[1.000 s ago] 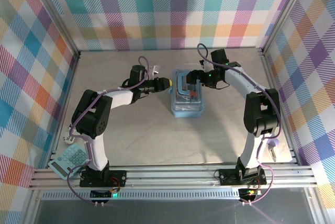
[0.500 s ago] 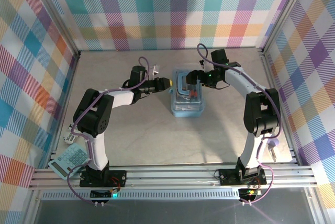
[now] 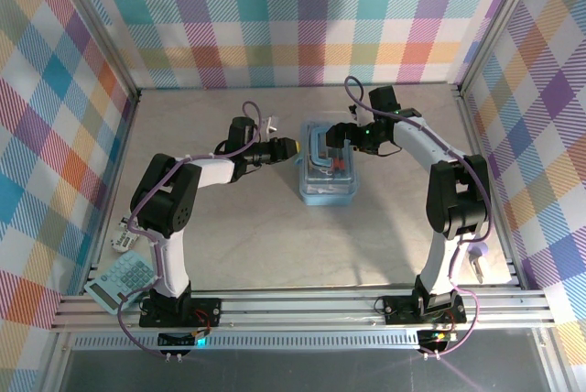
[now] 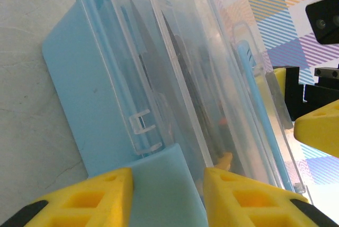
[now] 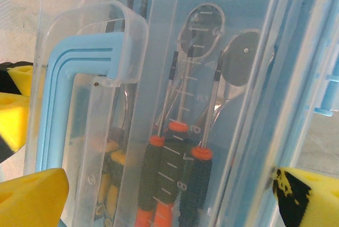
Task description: Pack the tool kit
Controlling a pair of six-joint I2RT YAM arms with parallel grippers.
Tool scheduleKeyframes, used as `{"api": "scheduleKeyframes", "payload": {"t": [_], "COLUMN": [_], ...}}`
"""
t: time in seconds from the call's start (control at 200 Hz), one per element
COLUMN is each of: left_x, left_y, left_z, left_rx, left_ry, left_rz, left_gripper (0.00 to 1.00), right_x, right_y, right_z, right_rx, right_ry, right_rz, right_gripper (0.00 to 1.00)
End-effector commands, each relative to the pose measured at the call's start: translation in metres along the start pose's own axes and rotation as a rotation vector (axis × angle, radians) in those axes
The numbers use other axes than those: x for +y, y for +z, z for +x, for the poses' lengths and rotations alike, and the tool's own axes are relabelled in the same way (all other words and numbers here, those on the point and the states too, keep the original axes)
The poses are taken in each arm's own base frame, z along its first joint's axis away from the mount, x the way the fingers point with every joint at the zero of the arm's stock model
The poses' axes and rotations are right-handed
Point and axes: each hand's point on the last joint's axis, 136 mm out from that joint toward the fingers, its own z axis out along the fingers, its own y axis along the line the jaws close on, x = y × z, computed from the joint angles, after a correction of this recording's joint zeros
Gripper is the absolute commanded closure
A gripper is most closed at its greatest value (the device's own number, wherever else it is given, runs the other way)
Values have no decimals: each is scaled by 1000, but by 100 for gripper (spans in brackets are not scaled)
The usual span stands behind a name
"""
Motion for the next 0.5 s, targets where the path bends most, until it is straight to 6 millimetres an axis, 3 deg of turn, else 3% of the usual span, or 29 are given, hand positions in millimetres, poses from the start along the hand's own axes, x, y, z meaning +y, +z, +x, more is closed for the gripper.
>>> {"api": "scheduleKeyframes", "payload": {"t": [0.0, 0.495], "left_x": [-4, -5], "left_y": [5, 11], "left_z": [3, 7], "left_rx": [4, 13], "left_ry": [13, 4], "left_rz": [38, 50], "left_gripper": [60, 61], "right_x": [-3, -5], "right_y": [7, 6], "right_z": [8, 9], "right_rx": [38, 40], "right_ry": [4, 7], "right_rz": [-17, -14], "right_gripper": [1, 1]}}
